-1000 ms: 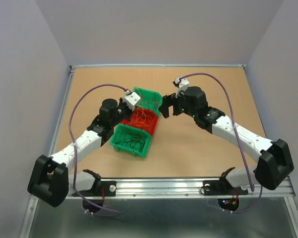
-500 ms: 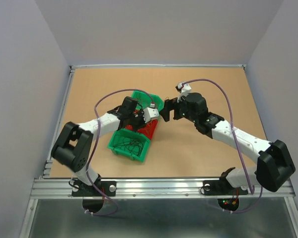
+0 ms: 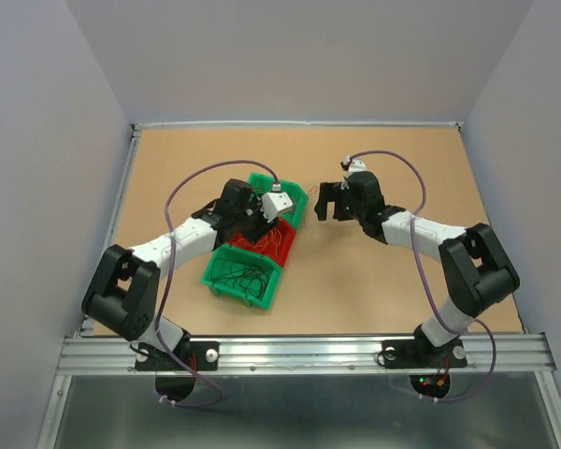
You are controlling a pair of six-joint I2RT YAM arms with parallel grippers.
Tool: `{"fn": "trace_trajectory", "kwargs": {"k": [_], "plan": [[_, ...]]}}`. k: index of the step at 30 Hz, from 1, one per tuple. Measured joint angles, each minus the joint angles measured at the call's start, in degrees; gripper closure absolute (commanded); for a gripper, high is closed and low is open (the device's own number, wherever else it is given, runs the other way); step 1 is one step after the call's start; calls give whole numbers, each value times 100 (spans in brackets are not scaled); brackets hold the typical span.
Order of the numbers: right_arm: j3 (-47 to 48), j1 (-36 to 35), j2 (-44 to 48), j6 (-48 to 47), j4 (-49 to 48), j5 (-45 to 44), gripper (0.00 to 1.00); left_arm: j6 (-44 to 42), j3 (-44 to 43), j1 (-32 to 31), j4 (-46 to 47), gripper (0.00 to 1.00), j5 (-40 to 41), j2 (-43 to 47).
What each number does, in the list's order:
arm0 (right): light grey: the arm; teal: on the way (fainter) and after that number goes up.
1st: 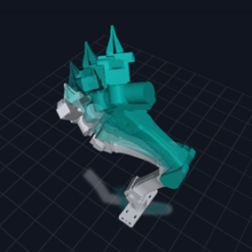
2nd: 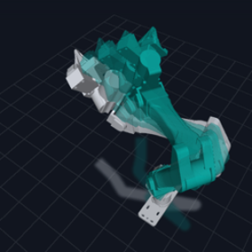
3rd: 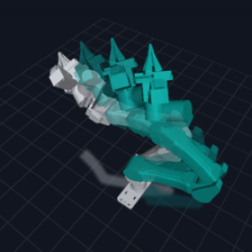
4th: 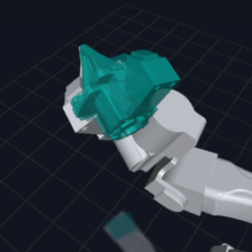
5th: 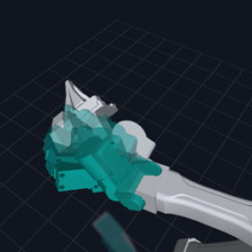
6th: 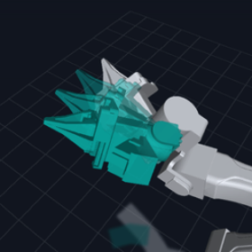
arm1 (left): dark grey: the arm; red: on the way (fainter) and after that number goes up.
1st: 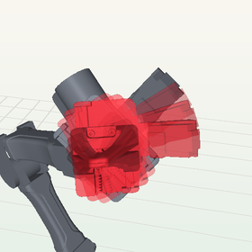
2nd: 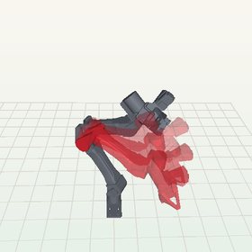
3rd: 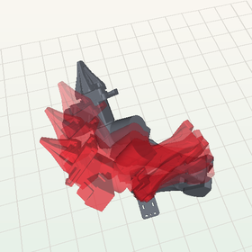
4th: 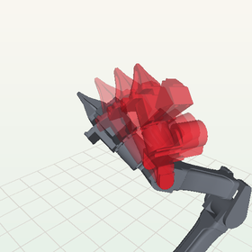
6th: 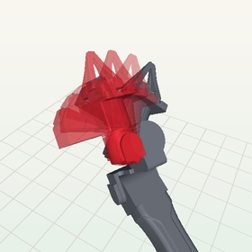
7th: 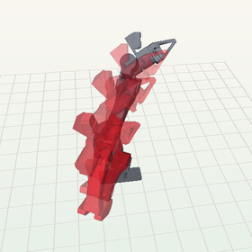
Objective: Untangle the cables
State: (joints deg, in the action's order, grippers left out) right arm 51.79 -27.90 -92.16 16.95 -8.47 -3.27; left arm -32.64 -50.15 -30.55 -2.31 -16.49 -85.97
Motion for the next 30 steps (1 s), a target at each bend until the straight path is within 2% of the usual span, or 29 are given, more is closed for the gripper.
{"fn": "trace_trajectory", "kwargs": {"k": [8, 14, 21, 28, 29, 30], "plan": [[317, 431, -758, 345, -579, 719, 0, 42, -11, 0, -157, 37, 87, 876], [852, 444, -1123, 260, -870, 861, 14, 46, -98, 0, -535, 37, 173, 955], [1469, 452, -1624, 17, -872, 1001, 17, 149, -103, 0, -529, 37, 599, 1351], [1818, 466, -2166, 232, -848, 1204, 33, 407, -205, 9, -81, 37, 1040, 1700], [1834, 466, -2199, 275, -850, 1207, 37, 448, -205, 17, 7, 37, 1106, 1738], [1838, 466, -2225, 299, -850, 1213, 45, 470, -205, 20, 61, 37, 1141, 1757]]}}
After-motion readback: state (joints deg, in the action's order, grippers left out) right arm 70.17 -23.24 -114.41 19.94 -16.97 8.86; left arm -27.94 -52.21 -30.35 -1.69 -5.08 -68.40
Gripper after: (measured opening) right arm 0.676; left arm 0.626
